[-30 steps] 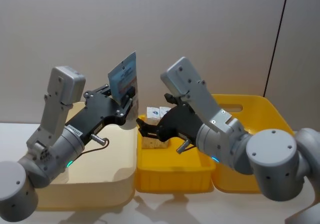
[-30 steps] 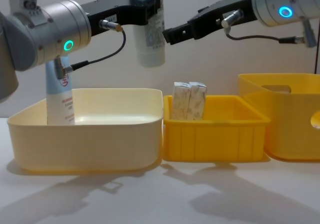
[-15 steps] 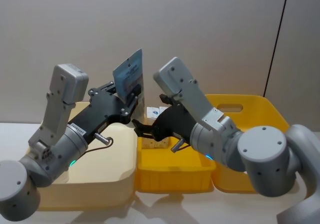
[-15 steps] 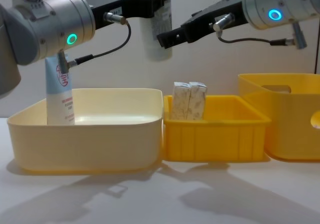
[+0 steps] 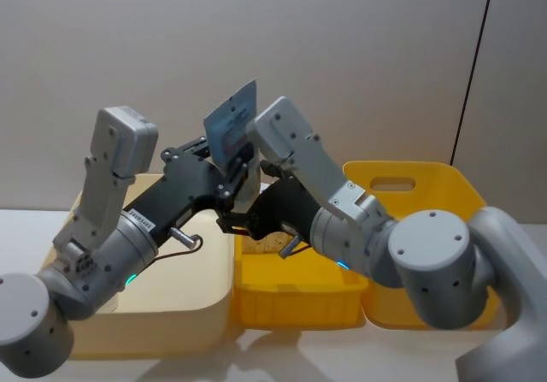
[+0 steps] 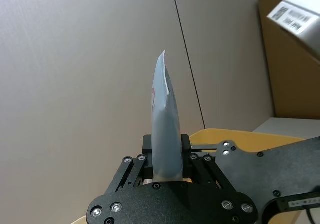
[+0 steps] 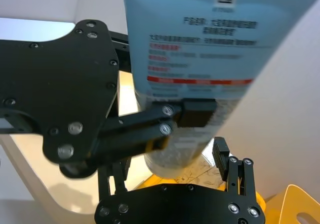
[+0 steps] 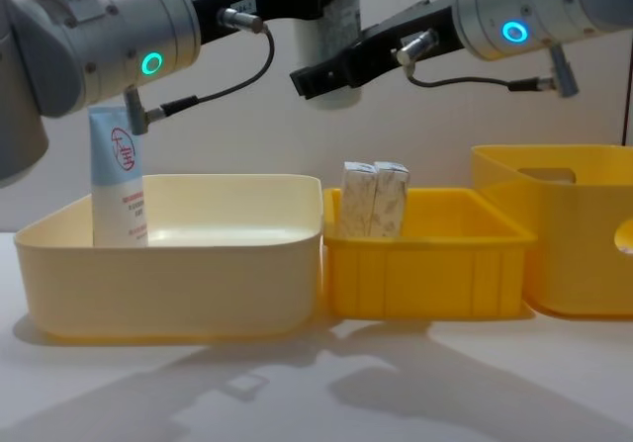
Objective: Bimanual collaborative sorting of washing and personal care products
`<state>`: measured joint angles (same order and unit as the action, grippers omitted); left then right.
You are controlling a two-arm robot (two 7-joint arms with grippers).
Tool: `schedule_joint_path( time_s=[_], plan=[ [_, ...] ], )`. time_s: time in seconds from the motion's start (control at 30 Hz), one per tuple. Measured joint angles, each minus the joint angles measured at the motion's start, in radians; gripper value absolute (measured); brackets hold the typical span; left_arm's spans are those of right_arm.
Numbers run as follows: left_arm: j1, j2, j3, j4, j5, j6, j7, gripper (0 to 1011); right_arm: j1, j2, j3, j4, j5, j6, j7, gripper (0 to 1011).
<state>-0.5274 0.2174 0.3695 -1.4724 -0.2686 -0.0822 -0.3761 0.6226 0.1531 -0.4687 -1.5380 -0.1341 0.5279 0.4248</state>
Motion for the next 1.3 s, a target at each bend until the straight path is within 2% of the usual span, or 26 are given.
schedule_joint_path(
  time_s=[0.43, 0.53, 0.77, 1.3],
  plan=[
    [-0.002, -0.002, 0.015, -0.003, -0.015, -0.001, -0.009, 301, 0.011, -0.019, -0.006, 0.021, -0.012, -0.008, -0.008, 998],
    [-0.003, -0.002, 0.017, -0.003, -0.017, -0.002, -0.01, 301, 0.013, -0.022, -0.006, 0.023, -0.014, -0.008, -0.011, 952],
    [-0.004, -0.003, 0.02, -0.003, -0.02, -0.003, -0.011, 301, 0.014, -0.025, -0.007, 0.027, -0.016, -0.01, -0.012, 768],
    [-0.004, -0.004, 0.022, -0.003, -0.022, -0.004, -0.012, 300, 0.016, -0.028, -0.009, 0.031, -0.019, -0.011, -0.014, 656]
  ],
)
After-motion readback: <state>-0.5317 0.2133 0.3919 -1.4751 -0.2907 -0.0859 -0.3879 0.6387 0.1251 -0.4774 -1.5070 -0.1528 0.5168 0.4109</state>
